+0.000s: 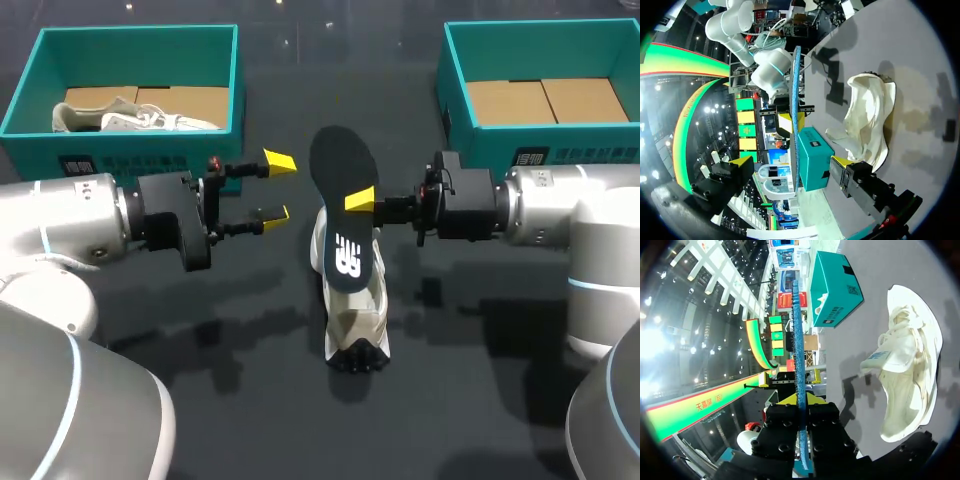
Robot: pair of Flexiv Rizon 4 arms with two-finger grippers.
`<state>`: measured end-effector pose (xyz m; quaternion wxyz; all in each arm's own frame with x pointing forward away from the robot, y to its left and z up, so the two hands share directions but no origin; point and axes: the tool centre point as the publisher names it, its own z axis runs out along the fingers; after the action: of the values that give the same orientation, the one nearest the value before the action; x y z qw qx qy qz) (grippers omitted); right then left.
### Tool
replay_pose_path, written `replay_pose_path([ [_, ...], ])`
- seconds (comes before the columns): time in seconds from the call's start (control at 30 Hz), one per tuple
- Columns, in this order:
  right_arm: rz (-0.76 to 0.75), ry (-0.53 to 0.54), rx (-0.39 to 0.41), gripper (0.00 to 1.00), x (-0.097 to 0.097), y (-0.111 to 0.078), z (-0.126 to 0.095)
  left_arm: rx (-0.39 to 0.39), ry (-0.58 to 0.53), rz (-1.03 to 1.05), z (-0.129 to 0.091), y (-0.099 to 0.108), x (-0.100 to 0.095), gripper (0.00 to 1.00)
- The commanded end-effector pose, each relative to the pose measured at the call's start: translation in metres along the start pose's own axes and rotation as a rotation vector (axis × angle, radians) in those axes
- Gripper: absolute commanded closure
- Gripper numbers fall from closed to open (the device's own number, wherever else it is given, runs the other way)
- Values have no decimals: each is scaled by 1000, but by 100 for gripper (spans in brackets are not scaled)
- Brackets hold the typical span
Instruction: Take the shoe out of the shoebox, open the shoe tongue, remove and reinsert the insole, then place the shoe into the shoebox
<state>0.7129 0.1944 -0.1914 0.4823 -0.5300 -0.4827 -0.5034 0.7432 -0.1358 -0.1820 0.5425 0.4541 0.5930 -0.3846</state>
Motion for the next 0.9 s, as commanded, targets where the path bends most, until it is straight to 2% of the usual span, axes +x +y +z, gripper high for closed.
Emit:
replay_pose_path([
  [0.03, 1, -4, 0, 100, 0, -1, 1, 2, -87, -6, 16, 6, 3, 0],
  [0.57, 1, -4, 0, 100, 0, -1, 1, 61, 24, -38, 44, 9, -2, 0],
  [0.77, -11, -10, 9, 100, -1, -2, 0, 87, 50, -56, 51, 6, 1, 14],
  [0.9, -10, -44, 16, 100, -3, -3, -1, 109, 66, -64, 55, 1, 4, 14],
])
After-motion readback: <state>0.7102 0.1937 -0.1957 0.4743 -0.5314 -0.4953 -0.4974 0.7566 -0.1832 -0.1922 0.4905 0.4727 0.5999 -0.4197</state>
